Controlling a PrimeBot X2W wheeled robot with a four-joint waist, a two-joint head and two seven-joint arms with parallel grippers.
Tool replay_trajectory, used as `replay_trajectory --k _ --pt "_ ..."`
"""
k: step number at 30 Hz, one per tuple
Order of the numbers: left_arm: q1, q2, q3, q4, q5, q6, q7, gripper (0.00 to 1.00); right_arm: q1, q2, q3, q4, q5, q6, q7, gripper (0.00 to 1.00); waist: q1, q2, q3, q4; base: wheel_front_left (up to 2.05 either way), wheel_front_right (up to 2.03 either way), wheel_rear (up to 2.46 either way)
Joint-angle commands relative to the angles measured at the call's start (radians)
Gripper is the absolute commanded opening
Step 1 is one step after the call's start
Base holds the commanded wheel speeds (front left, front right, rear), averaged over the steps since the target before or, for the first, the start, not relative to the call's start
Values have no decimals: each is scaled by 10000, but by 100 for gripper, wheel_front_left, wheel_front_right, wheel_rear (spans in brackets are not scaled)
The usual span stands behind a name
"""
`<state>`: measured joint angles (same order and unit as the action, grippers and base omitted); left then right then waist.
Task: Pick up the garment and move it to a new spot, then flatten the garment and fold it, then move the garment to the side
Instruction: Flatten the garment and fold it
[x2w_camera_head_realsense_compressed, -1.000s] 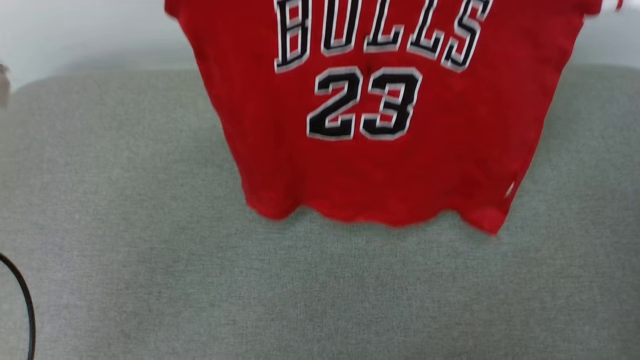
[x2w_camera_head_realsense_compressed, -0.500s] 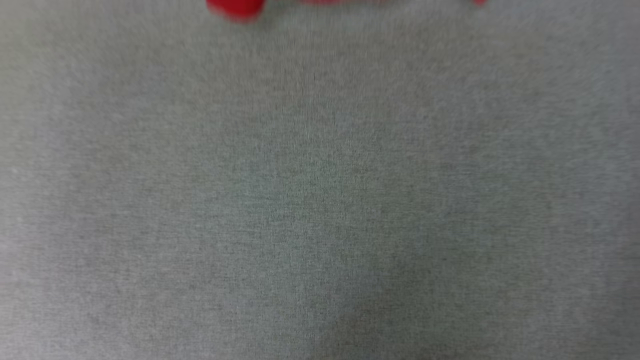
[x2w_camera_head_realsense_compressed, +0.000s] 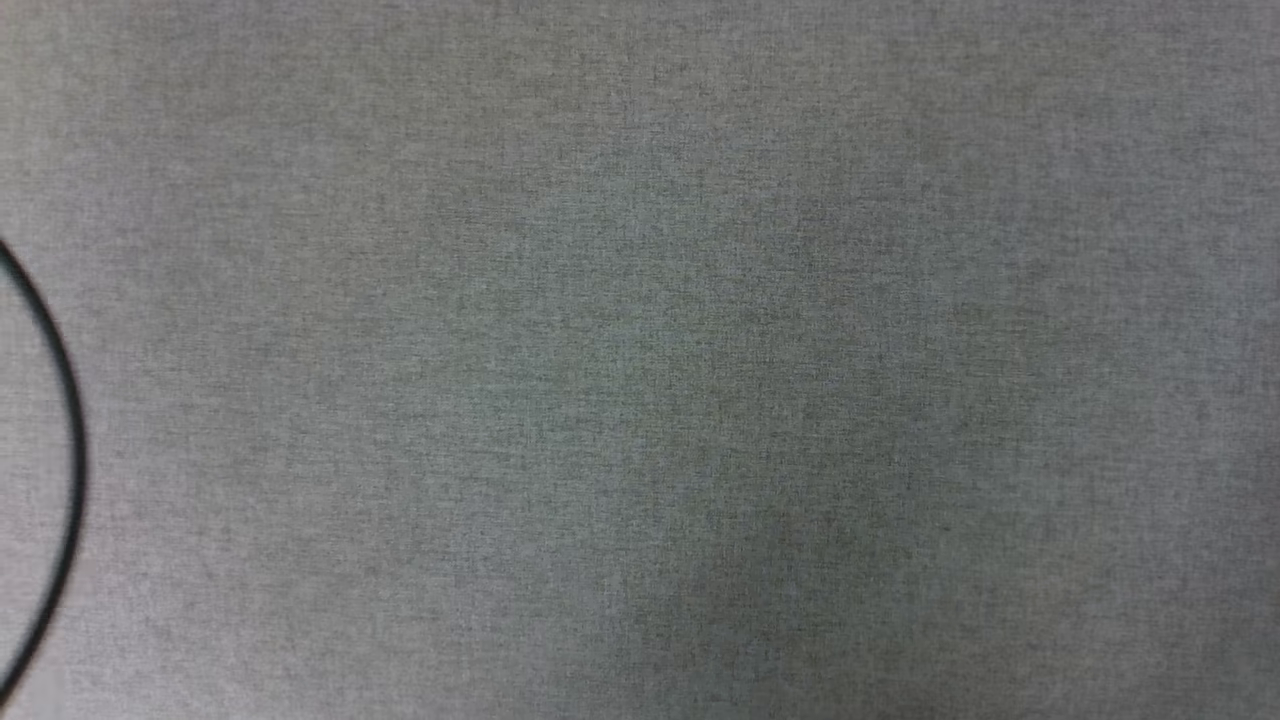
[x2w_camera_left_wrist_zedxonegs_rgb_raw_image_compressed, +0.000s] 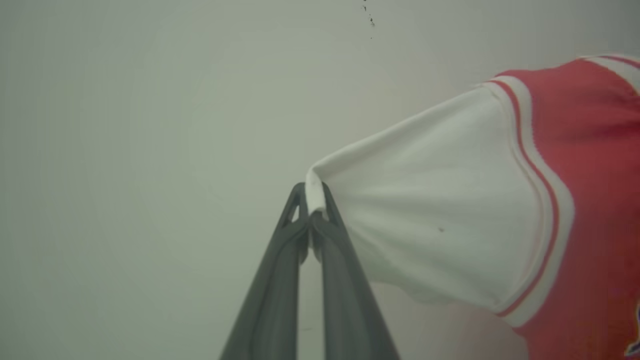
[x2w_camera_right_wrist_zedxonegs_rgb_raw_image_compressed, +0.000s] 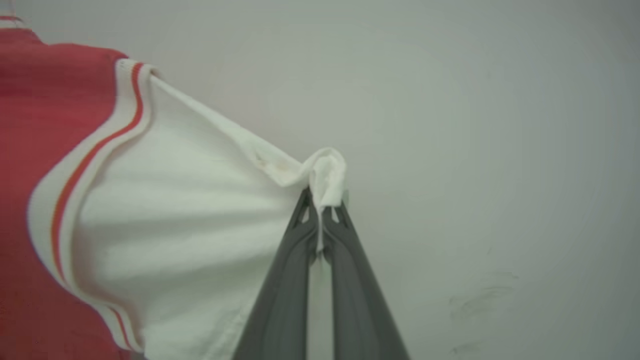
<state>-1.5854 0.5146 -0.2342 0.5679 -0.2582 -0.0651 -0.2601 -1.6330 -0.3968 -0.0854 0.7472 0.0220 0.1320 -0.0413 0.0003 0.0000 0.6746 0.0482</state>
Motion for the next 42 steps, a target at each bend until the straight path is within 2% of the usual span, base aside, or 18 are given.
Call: replay_trajectory --k 1,5,12,25,31,37,42 --pt "421 -138 114 -202 -1 -13 -64 0 206 -35 5 202 -43 -23 -214 0 -3 0 -20 30 0 0 0" --pt "1774 -523 311 -725 71 -76 -59 0 915 -10 26 729 166 -23 -756 0 -3 0 -311 60 0 0 0" --pt "4871 -1212 780 -1463 28 -124 -60 0 3039 -76 704 1229 884 -23 -1363 0 -3 0 -1390 70 0 0 0" --pt "9922 -2011 437 -1428 -203 -444 -60 0 7781 -337 1849 906 2954 -22 -1515 0 -3 0 -3577 178 0 0 0" --pt "11451 -1987 343 -1139 -420 -505 -53 0 9723 -569 2342 191 3941 -22 -1397 0 -3 0 -4326 164 0 0 0" --pt "12544 -2125 360 -861 -533 -427 -53 0 11398 -1043 2952 -448 4336 -23 -1255 0 -3 0 -4993 166 0 0 0" --pt "12994 -2156 302 -580 -567 -388 -53 0 12194 -1332 3393 -811 4517 -23 -1119 0 -3 0 -5435 154 0 0 0"
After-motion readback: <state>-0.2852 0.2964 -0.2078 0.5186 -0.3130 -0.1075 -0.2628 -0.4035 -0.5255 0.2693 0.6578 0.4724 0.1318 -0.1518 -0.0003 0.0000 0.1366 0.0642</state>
